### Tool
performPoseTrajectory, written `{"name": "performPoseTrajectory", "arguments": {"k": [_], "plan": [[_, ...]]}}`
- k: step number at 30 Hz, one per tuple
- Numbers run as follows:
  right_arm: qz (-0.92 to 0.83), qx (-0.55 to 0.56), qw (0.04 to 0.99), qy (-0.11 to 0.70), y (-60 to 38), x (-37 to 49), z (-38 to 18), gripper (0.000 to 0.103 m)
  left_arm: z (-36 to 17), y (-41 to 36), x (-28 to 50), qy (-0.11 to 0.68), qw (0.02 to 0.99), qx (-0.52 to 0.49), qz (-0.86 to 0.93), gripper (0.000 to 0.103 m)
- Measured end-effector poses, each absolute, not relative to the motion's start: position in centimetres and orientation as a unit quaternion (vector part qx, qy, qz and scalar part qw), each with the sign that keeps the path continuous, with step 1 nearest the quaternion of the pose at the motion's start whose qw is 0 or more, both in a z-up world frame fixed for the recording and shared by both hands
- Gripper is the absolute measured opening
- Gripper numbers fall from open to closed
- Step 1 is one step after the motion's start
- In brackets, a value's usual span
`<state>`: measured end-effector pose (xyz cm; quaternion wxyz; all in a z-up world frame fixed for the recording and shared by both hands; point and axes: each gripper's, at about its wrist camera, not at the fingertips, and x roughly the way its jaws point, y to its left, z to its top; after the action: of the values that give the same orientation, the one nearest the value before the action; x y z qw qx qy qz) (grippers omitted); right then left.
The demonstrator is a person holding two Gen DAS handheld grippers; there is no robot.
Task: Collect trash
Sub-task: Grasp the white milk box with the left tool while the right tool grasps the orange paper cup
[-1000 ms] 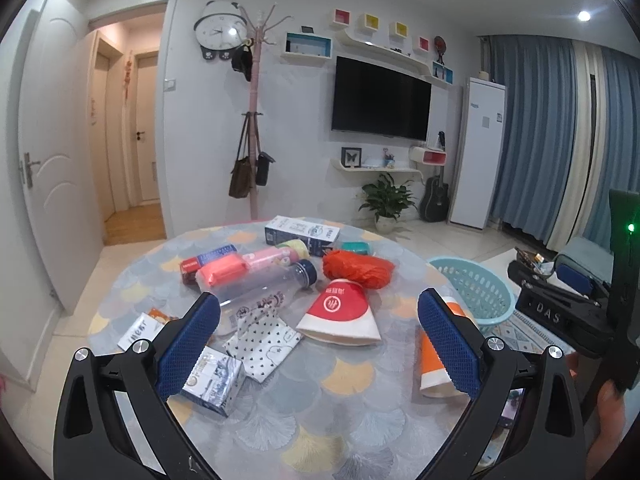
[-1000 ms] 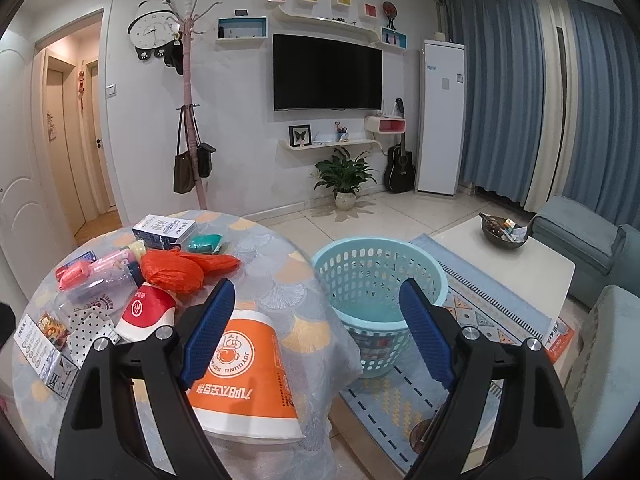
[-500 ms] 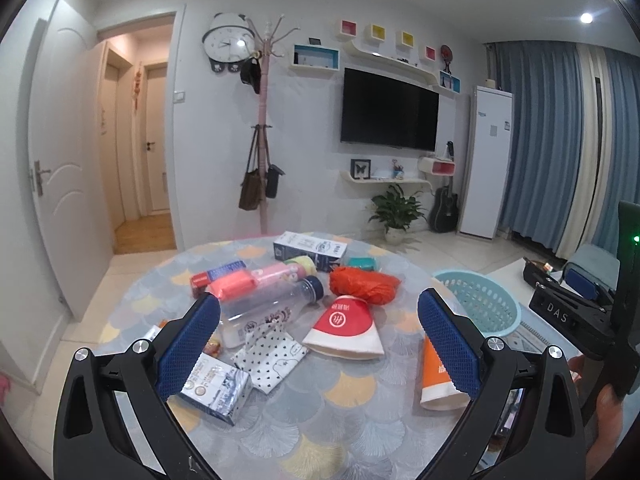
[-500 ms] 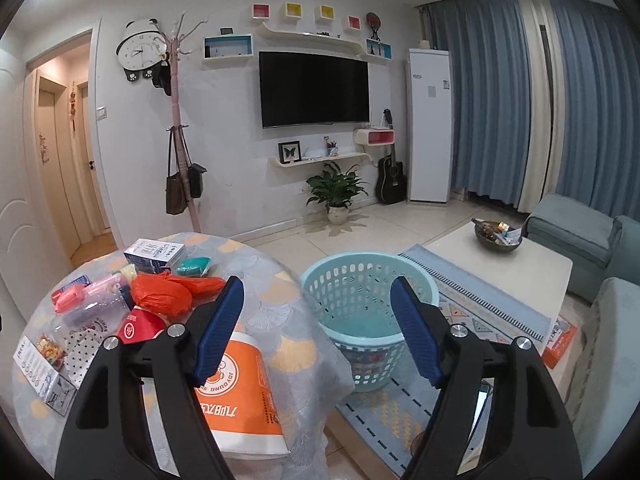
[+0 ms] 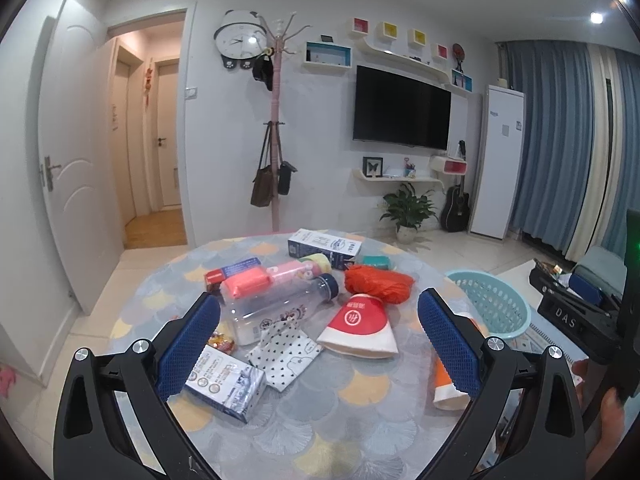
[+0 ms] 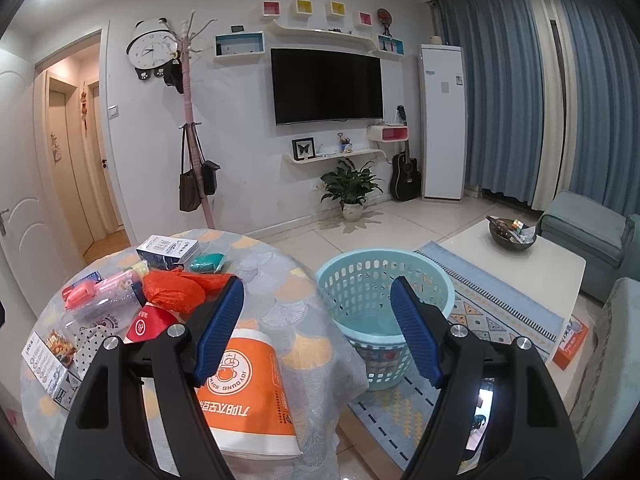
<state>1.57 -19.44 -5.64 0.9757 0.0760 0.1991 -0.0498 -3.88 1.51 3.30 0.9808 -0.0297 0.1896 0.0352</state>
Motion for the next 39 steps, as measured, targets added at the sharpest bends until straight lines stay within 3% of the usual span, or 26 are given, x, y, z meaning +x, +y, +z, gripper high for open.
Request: {"name": "performPoseTrajectory", "arguments": {"k": [13,20,24,29,39], "plan": [[-0.001,0.056,0.962,0.266,-18.3,2.3,-9.3,0.072,-0.1,8.0,-3.6,0.24,0.965,-0.064,0.081,0.096],[0.06,0.094,0.933,0.341,-17.8,4.7,-11.8,0.072,-2.6,14.7,-4.1,0.314,0.931,-0.125,0.135,0.096],[0.076,0.1,0.921,0.369,-17.2,5.6,-13.0,0.074,-4.6,17.4,-2.3,0.358,0.903,-0.213,0.105,0.096],[0.097,0.115,0.906,0.396,-16.7,6.4,-13.5,0.074,-6.1,17.6,-0.4,0.382,0.881,-0.264,0.092,0.095],[0.113,0.118,0.884,0.438,-14.5,8.0,-14.9,0.074,-7.2,15.2,4.0,0.428,0.855,-0.241,0.167,0.096]]}}
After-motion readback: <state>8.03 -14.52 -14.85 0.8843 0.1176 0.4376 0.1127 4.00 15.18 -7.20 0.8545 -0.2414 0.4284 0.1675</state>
